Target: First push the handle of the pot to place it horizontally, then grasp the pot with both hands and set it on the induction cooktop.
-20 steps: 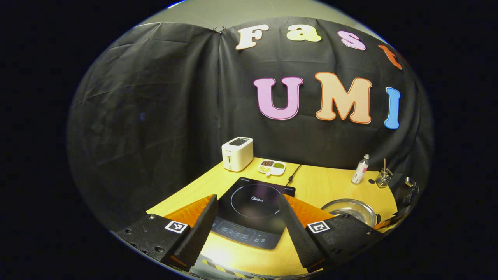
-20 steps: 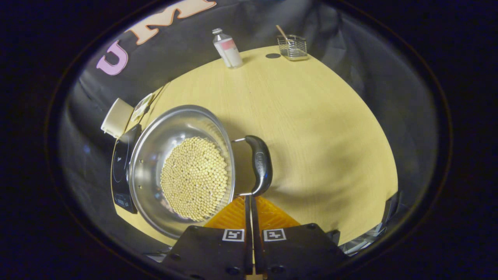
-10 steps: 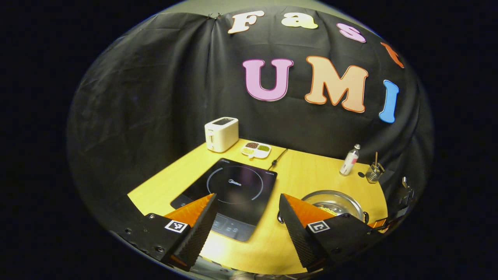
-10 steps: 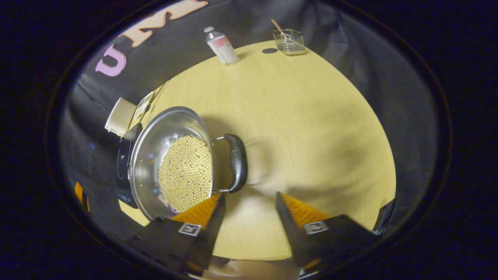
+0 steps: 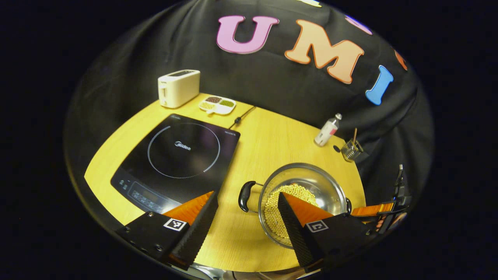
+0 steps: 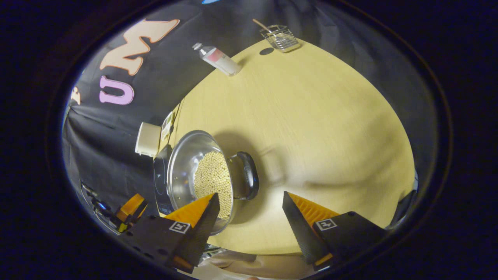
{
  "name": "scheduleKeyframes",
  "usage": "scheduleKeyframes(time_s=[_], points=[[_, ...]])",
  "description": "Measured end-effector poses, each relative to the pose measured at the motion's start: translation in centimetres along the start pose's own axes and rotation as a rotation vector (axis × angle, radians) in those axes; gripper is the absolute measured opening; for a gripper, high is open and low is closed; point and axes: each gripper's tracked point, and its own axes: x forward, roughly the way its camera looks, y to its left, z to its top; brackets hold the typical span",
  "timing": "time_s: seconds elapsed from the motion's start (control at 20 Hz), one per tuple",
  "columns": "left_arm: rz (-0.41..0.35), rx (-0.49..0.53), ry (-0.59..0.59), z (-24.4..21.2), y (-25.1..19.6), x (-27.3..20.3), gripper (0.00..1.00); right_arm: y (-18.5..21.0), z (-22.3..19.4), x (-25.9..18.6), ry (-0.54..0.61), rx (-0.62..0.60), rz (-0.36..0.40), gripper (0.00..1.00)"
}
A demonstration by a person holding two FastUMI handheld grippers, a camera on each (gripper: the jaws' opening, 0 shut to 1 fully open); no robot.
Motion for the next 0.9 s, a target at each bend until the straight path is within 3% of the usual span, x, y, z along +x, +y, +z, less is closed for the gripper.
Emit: scheduleKeyframes(time_s=[0.05, 0.1, 0.25, 0.55, 0.6, 0.7, 0.75, 0.9], points=[[-0.009, 0.005, 0.038, -0.6, 0.0, 1.1, 1.0, 0.1, 0.1, 0.2, 0.014, -0.006, 0.012, 1.0], [-0.014, 0.012, 0.082, -1.4, 0.2, 2.0, 0.95, 0.3, 0.2, 0.6, 0.021, -0.005, 0.025, 0.93], [-0.014, 0.026, 0.181, -2.8, 1.0, 4.2, 0.96, 0.6, 0.8, 1.8, 0.043, 0.008, 0.041, 0.93], [-0.086, 0.075, 0.335, -4.0, 0.3, 6.7, 0.95, 0.9, 0.2, 4.0, 0.141, -0.014, 0.067, 0.89], [-0.09, 0.084, 0.36, -4.3, 0.0, 7.1, 0.95, 0.9, -0.1, 4.2, 0.154, -0.021, 0.072, 0.98], [-0.095, 0.097, 0.395, -4.5, -0.1, 8.0, 0.94, 1.2, -0.2, 4.8, 0.17, -0.043, 0.081, 0.98], [-0.093, 0.104, 0.41, -4.7, -0.1, 8.4, 0.99, 1.0, -0.2, 4.9, 0.172, -0.052, 0.077, 0.87], [-0.084, 0.109, 0.464, -5.4, 0.0, 9.2, 0.88, 0.9, -0.5, 5.9, 0.199, -0.067, 0.077, 0.87]])
